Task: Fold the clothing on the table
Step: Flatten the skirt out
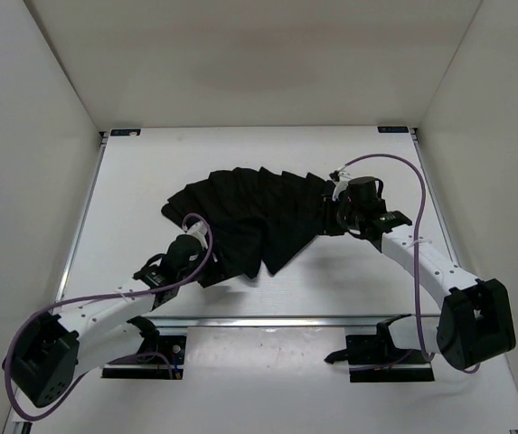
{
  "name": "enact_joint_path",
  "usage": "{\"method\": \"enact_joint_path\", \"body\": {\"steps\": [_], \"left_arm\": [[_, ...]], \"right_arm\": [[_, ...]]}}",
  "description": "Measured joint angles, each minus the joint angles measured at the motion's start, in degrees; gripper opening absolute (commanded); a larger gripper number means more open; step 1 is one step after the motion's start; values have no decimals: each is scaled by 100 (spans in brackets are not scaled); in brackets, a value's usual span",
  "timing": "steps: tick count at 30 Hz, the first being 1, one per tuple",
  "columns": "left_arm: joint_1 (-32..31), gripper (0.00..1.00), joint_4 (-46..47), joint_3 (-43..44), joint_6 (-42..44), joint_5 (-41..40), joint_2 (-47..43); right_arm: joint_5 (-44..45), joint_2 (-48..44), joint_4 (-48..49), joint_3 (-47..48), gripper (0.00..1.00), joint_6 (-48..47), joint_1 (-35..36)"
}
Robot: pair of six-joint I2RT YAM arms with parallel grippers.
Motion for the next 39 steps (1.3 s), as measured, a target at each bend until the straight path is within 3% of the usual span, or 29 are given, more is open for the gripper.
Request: {"method": "enact_joint_path", "body": {"steps": [5,8,10,11,14,17,22,28,34,35,36,37,38,39], "left_arm": [[-22,66,734,-13,-404,-236,629],[-120,60,1095,72,-542,-291,1246],[-164,29,1270,142,-647,-293,1587],[-175,0,1342,181,-651,-289,1716],[-181,0,1502,243,-680,-280,1871],[-170,0,1611,243,-693,-278,1840],[-129,0,1685,221,-723,-273,1679],[-20,0,1766,59,-791,-269,1349],[96,0,1818,-168,-839,-271,1062],[114,0,1816,-201,-844,-271,1008],[138,0,1816,-243,-848,-269,946],[173,0,1818,-289,-850,-269,881],[214,0,1812,-332,-852,-267,807],[282,0,1794,-382,-850,-247,695]], "right_arm": [[-70,-105,166,-184,25,17,9],[-96,-173,177,-332,28,59,22],[-59,-269,199,-479,32,136,72],[-35,-348,249,-590,33,181,140],[-44,-671,553,-1169,39,415,459],[-280,-837,1165,-1904,52,800,691],[-494,-804,2184,-2909,55,1486,868],[-518,-232,3412,-3036,57,2111,1073],[-407,981,4430,-2693,64,2844,1412],[-398,1185,4551,-2568,62,2920,1469],[-393,1403,4690,-2444,47,2994,1526],[-407,1615,4822,-2330,12,3032,1561],[-398,1803,4843,-2223,0,3040,1565],[-452,1991,4817,-2133,0,3077,1552]]}}
